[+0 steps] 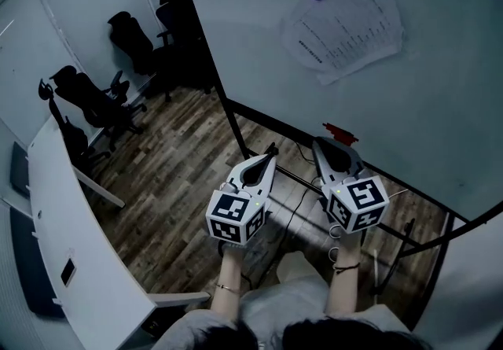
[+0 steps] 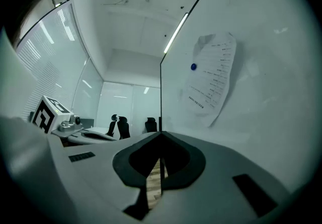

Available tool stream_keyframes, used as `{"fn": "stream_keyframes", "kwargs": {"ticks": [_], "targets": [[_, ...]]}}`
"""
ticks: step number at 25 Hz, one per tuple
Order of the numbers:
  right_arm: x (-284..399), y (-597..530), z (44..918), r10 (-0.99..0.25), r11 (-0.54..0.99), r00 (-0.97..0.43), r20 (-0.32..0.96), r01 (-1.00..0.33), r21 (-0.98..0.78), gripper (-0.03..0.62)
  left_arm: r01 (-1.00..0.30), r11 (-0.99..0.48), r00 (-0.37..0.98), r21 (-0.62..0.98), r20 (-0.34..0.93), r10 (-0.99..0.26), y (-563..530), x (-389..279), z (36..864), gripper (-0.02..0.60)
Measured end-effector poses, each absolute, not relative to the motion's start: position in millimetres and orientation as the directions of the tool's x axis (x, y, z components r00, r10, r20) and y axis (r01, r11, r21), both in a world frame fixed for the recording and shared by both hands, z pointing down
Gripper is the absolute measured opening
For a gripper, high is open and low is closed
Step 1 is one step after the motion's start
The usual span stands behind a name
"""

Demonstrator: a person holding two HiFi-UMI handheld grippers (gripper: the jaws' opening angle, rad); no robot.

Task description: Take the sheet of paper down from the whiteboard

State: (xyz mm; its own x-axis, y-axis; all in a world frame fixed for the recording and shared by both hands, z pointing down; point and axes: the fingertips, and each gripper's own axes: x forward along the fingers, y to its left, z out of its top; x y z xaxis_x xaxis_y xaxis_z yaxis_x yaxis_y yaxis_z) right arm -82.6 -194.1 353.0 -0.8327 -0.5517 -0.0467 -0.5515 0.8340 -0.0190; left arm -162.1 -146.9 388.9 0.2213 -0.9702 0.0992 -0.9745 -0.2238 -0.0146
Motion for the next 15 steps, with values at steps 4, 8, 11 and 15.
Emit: {"fn": "stream_keyframes", "kwargs": {"ticks": [4, 8, 11, 15], "targets": [[-88.8, -217.5, 332.0, -0.563, 0.825, -0.822, -0.081, -0.566, 0.005, 0.000, -0.972, -0.233, 0.232, -0.016, 0.055, -0.971, -174.4, -171.0, 372.6, 0.006], [-94.5, -238.9, 317.1, -0.580, 0.812, -0.810, -0.089, -0.584, 0.024, 0.000, -0.963, -0.269, 0.267, -0.019, 0.052, -0.962, -200.9, -173.8, 364.8, 0.006], [-98.3, -250.8, 305.9, -0.585, 0.807, -0.807, -0.083, -0.589, 0.038, 0.000, -0.960, -0.279, 0.279, -0.006, 0.040, -0.960, -213.0, -176.4, 356.1, 0.006], [-103.2, -263.5, 295.3, -0.587, 0.805, -0.805, -0.089, -0.592, 0.049, 0.000, -0.959, -0.284, 0.283, -0.020, 0.034, -0.959, -228.5, -180.8, 345.2, 0.006]]}}
